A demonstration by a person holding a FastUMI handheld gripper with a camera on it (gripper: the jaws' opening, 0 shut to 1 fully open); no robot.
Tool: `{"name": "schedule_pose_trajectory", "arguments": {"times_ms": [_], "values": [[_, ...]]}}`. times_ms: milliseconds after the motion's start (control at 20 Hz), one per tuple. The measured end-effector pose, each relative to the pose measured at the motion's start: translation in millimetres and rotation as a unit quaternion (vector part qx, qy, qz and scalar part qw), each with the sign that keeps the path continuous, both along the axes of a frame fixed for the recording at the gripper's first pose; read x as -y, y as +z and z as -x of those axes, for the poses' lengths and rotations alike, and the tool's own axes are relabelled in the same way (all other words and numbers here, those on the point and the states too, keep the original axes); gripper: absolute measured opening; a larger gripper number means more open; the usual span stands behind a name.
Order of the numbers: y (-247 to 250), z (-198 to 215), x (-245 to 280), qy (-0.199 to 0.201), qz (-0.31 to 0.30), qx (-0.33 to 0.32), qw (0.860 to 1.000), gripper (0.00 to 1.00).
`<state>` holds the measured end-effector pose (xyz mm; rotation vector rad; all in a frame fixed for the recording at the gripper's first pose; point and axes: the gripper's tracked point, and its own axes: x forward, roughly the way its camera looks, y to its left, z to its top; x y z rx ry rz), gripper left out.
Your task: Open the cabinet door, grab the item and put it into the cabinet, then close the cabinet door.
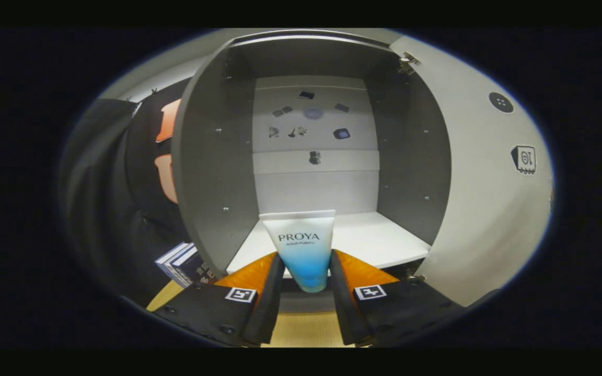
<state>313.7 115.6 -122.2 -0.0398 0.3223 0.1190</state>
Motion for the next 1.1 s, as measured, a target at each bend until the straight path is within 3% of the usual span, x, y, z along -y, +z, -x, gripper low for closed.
{"name": "schedule_pose_trajectory", "arguments": {"times_ms": [400, 900, 1000, 1050, 1100], "values": [[-23.1, -67.8, 21.9, -0.053, -0.024, -0.035, 0.998, 0.55], [-35.4, -70.6, 25.4, -0.056, -0.009, -0.035, 0.998, 0.58], [-34.8, -66.4, 26.7, -0.059, -0.010, -0.031, 0.998, 0.68], [-34.1, -62.3, 28.1, -0.061, -0.011, -0.029, 0.998, 0.89], [-33.2, -58.8, 29.9, -0.063, -0.013, -0.028, 0.998, 0.96]]}}
